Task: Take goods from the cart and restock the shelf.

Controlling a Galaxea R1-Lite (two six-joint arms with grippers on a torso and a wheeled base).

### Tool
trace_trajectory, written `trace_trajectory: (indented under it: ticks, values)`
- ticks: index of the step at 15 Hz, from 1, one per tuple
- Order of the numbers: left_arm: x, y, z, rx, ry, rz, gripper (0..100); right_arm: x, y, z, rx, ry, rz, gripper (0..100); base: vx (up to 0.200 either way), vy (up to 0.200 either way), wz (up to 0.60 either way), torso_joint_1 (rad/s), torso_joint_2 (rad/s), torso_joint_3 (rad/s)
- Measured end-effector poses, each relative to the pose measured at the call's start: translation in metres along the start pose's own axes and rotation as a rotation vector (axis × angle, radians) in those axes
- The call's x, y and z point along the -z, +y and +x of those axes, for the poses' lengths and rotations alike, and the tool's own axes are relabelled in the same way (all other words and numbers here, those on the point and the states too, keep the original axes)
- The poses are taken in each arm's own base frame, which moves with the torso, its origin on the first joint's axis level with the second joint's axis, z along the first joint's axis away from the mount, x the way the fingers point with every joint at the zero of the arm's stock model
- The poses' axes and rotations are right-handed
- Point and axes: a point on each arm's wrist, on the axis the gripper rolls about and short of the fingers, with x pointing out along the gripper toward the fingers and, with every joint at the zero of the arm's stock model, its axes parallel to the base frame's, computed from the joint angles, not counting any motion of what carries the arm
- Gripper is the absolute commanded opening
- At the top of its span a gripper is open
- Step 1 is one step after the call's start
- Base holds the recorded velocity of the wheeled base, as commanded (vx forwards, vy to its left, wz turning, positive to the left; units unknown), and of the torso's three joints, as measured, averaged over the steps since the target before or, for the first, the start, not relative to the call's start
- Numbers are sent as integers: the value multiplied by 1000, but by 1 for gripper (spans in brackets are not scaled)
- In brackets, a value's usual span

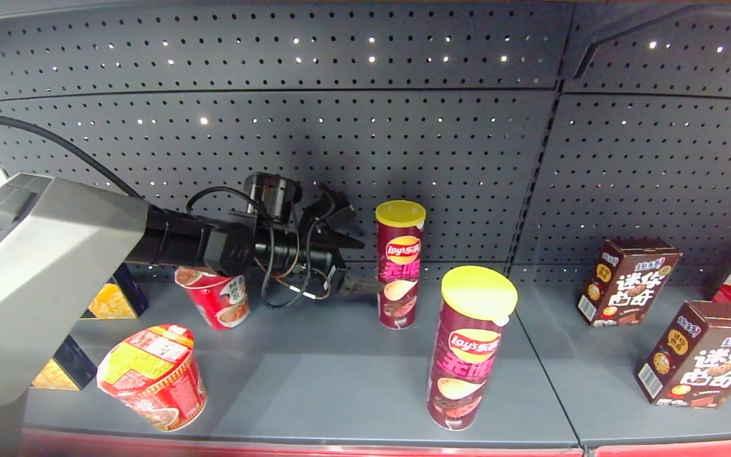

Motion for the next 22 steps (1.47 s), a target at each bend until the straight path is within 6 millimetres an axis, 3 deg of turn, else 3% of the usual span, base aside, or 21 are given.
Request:
trace_trajectory:
  ticks: [11, 18, 22]
  values:
    - [2, -2, -4, -4, 9, 10, 100, 0, 0, 0, 1, 0, 0, 100, 0, 0, 0, 0, 0, 0]
    - [-15, -18, -45, -39, -6, 16, 100, 0, 0, 0, 0, 0, 0, 100, 0, 0, 0, 0, 0, 0]
    - [-29, -38, -74, -70, -18, 31, 100, 0, 0, 0, 1, 0, 0, 100, 0, 0, 0, 0, 0, 0]
